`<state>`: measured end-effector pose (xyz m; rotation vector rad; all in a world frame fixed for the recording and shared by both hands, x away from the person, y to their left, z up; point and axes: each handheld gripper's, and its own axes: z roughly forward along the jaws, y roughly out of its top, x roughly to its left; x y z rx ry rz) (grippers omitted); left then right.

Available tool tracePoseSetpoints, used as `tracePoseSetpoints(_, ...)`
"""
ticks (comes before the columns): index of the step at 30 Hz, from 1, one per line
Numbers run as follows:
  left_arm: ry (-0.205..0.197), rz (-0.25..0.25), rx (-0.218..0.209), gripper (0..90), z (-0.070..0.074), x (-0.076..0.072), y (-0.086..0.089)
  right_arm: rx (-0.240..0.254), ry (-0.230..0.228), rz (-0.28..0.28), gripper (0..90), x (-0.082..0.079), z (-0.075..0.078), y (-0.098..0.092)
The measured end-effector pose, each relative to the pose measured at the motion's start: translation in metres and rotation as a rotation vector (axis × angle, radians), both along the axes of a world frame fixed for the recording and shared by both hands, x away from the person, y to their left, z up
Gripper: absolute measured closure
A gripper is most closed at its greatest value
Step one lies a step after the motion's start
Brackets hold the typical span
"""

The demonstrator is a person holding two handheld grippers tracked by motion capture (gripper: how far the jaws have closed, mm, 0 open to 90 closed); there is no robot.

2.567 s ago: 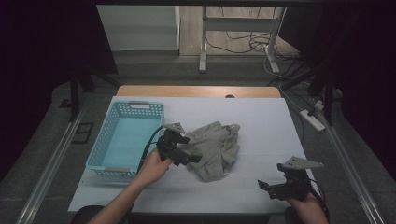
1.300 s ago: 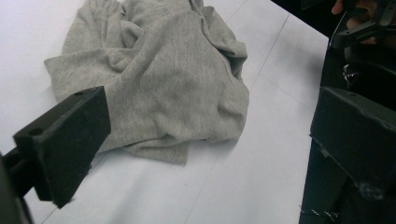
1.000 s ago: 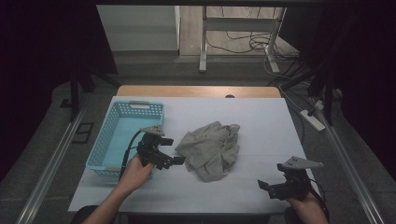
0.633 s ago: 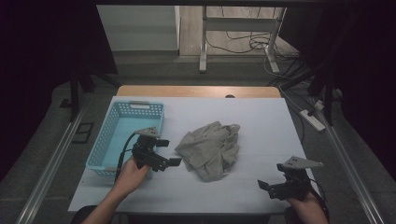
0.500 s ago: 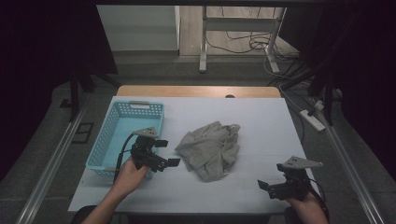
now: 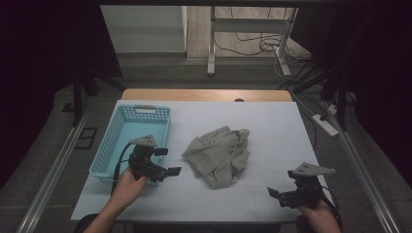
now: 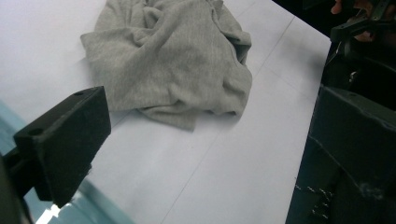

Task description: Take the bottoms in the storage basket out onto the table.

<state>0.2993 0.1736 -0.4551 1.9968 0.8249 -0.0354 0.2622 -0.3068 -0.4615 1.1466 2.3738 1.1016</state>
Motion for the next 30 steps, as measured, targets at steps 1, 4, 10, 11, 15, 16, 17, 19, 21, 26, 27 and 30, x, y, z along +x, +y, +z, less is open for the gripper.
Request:
tracePoseSetpoints(1,0.001,0.001,-0.002,0.0,0.000,-0.001,0.002,0.001,0.001,0.000,0.8,0.000,0.000,0.000)
tracePoseSetpoints(4,0.001,0.011,-0.006,0.0,0.000,-0.003,0.006,0.003,0.002,-0.001,0.7,0.000,0.000,0.000)
tracePoseSetpoints(10,0.004,0.028,-0.018,0.0,0.000,-0.008,0.015,-0.003,0.001,0.002,0.8,0.000,0.000,0.000)
tracePoseSetpoints(11,0.004,0.031,-0.018,0.0,0.000,-0.009,0.016,-0.002,0.002,0.001,0.7,0.000,0.000,0.000)
tracePoseSetpoints(15,0.006,0.039,-0.024,0.0,-0.001,-0.013,0.020,-0.001,0.004,-0.001,0.7,0.000,0.000,0.000)
tracePoseSetpoints(16,0.006,0.039,-0.024,0.0,-0.001,-0.013,0.020,-0.001,0.003,-0.001,0.7,0.000,0.000,0.000)
tracePoseSetpoints(17,0.007,0.043,-0.028,0.0,-0.002,-0.014,0.022,-0.001,0.004,-0.001,0.7,0.000,0.000,0.000)
tracePoseSetpoints(19,0.011,0.051,-0.044,0.0,-0.003,-0.016,0.025,-0.001,0.003,-0.002,0.8,0.000,0.000,0.000)
tracePoseSetpoints(21,0.015,0.057,-0.054,0.0,-0.003,-0.016,0.026,-0.001,0.003,-0.002,0.7,0.000,0.000,0.000)
tracePoseSetpoints(26,0.014,0.070,-0.058,0.0,-0.004,-0.021,0.031,-0.002,0.003,0.000,0.7,0.000,0.000,0.000)
tracePoseSetpoints(27,0.013,0.072,-0.058,0.0,-0.004,-0.021,0.032,-0.002,0.003,0.000,0.8,0.000,0.000,0.000)
tracePoseSetpoints(30,0.013,0.076,-0.061,0.0,-0.004,-0.024,0.035,-0.001,0.004,-0.001,0.7,0.000,0.000,0.000)
